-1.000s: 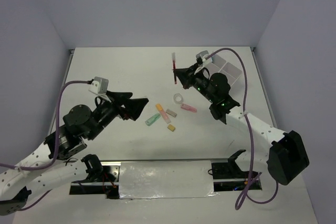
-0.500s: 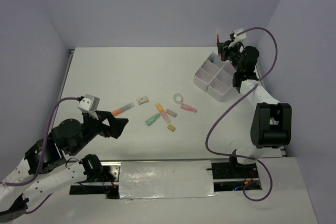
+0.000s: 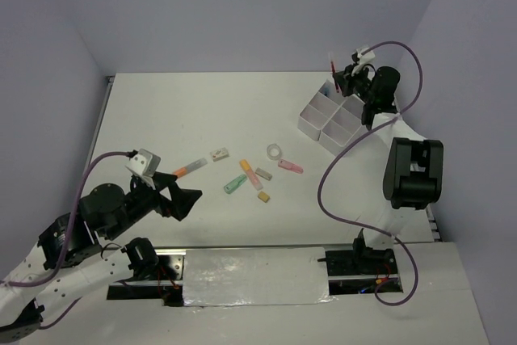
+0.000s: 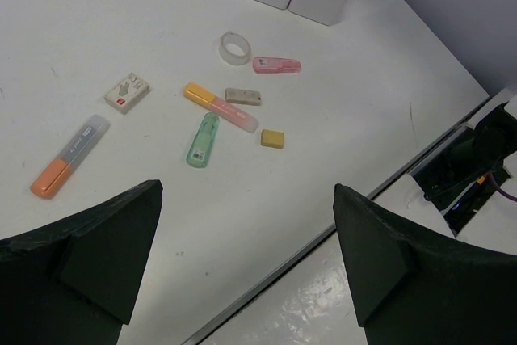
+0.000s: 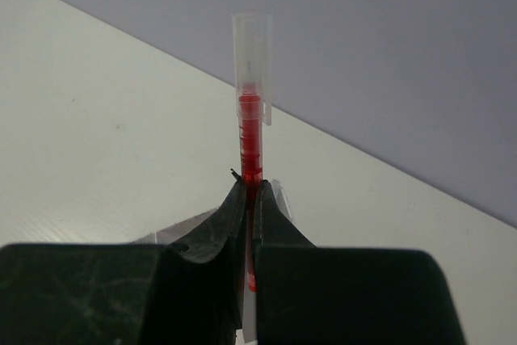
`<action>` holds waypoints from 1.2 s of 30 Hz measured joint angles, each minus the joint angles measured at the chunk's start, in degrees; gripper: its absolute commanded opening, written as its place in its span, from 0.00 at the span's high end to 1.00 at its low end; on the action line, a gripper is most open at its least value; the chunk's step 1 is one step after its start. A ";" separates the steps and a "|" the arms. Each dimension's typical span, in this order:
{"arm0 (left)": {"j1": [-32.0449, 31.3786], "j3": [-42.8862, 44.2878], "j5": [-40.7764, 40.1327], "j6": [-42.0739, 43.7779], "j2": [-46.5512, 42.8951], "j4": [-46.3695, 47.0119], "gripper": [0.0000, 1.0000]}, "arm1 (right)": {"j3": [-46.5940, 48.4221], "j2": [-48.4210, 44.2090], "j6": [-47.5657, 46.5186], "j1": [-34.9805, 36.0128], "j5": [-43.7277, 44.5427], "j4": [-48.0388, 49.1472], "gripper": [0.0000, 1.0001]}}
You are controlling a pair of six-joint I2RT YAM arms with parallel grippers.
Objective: Sort the stationery into containers
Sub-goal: Place the pen in the storage box.
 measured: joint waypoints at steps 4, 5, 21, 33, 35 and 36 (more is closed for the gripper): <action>0.00 -0.33 1.25 0.79 -0.81 0.48 0.01 | 0.02 2.43 -1.01 -0.02 -0.57 -0.72 1.00; 0.00 -0.35 1.49 0.85 -1.05 0.55 0.01 | 0.02 2.89 -1.18 0.00 -0.63 -0.96 1.00; 0.00 -0.35 3.08 1.11 -1.01 1.42 0.01 | 0.02 6.19 -1.99 -0.48 -0.83 -0.76 0.78; 0.00 -0.35 3.19 2.27 -1.20 1.53 0.01 | -0.85 6.47 -0.76 -0.92 -0.79 0.81 0.70; 0.00 -0.35 3.28 2.34 -1.20 1.55 0.01 | -1.68 6.43 -0.50 -0.94 -0.85 1.36 0.69; 0.00 -0.35 3.34 2.34 -1.20 1.55 0.01 | -2.12 6.36 -0.39 -0.96 -0.94 1.62 0.67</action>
